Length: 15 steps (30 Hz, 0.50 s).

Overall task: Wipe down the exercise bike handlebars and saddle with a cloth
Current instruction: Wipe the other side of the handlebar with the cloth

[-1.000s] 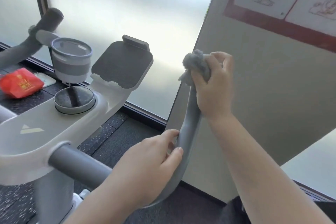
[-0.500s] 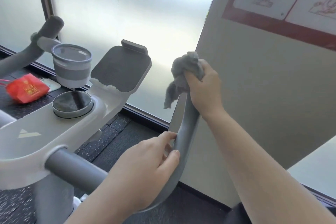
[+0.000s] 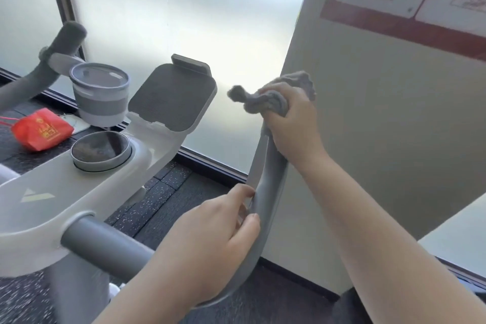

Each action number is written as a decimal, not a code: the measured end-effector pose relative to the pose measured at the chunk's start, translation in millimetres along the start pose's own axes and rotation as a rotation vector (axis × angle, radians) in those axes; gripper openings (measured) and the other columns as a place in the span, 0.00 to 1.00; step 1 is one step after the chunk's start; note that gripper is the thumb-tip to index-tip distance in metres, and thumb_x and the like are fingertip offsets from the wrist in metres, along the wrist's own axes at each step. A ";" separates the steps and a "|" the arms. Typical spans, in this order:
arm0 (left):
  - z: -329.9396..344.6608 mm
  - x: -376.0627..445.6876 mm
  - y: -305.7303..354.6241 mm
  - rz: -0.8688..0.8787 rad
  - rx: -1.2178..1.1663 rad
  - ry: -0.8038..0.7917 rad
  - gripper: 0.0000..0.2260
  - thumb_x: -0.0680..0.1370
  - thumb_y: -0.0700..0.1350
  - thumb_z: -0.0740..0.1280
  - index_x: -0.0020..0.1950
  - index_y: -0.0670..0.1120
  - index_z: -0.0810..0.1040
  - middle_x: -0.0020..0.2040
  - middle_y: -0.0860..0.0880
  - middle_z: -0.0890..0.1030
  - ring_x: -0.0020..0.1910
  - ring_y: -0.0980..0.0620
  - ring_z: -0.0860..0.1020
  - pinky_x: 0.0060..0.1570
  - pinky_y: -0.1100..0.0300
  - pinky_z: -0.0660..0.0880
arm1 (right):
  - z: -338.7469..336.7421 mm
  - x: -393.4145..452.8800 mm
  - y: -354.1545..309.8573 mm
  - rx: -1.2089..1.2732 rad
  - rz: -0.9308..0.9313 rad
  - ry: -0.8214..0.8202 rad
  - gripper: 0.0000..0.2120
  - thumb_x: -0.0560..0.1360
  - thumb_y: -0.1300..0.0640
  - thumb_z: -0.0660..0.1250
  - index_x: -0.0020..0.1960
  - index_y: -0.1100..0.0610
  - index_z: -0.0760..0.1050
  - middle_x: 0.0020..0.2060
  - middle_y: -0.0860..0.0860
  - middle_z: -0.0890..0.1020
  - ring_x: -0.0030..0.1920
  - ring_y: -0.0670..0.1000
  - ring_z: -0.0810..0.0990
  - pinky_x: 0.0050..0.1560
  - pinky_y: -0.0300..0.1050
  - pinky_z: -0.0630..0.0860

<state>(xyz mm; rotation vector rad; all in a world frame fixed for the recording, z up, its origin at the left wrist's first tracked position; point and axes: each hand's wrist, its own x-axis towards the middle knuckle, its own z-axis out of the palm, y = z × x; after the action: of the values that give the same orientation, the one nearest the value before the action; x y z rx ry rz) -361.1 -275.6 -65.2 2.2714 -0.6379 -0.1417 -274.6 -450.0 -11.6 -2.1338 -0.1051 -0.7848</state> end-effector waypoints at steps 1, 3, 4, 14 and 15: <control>0.5 -0.1 0.3 -0.003 0.001 -0.002 0.11 0.78 0.56 0.54 0.60 0.63 0.66 0.48 0.61 0.79 0.50 0.58 0.76 0.54 0.54 0.73 | -0.3 5.9 -4.3 0.059 0.083 -0.047 0.04 0.72 0.60 0.65 0.45 0.55 0.78 0.38 0.56 0.83 0.38 0.51 0.82 0.42 0.50 0.80; 1.3 -1.1 1.2 -0.002 -0.003 -0.004 0.12 0.77 0.56 0.54 0.59 0.63 0.66 0.48 0.61 0.79 0.50 0.57 0.77 0.54 0.54 0.73 | 1.9 8.0 -11.3 0.245 0.259 0.001 0.06 0.73 0.55 0.67 0.41 0.57 0.75 0.32 0.55 0.81 0.31 0.53 0.80 0.33 0.51 0.78; 1.8 -1.8 1.2 -0.001 0.000 0.001 0.12 0.77 0.56 0.54 0.60 0.63 0.66 0.48 0.61 0.79 0.51 0.57 0.77 0.54 0.53 0.73 | 3.4 4.9 -13.3 0.349 0.337 0.052 0.08 0.74 0.52 0.67 0.43 0.57 0.76 0.34 0.54 0.80 0.31 0.52 0.79 0.33 0.50 0.77; 4.5 -3.1 -1.3 0.039 0.022 0.058 0.13 0.78 0.56 0.55 0.63 0.62 0.68 0.49 0.58 0.80 0.52 0.54 0.77 0.53 0.52 0.73 | 10.4 -39.9 5.9 -0.351 0.289 0.190 0.22 0.71 0.48 0.44 0.50 0.56 0.72 0.38 0.52 0.78 0.51 0.58 0.71 0.64 0.52 0.59; 4.8 -3.1 -1.5 0.046 0.026 0.063 0.13 0.79 0.56 0.55 0.63 0.62 0.68 0.49 0.58 0.80 0.51 0.54 0.77 0.53 0.52 0.73 | 10.5 -45.5 5.3 -0.342 0.288 0.196 0.22 0.70 0.49 0.44 0.49 0.56 0.72 0.37 0.52 0.78 0.52 0.58 0.72 0.66 0.53 0.58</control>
<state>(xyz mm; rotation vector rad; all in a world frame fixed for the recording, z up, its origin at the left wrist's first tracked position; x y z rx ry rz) -364.6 -276.3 -70.0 2.2751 -0.6625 -0.0395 -304.1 -437.0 -45.9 -2.3031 0.4601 -0.8810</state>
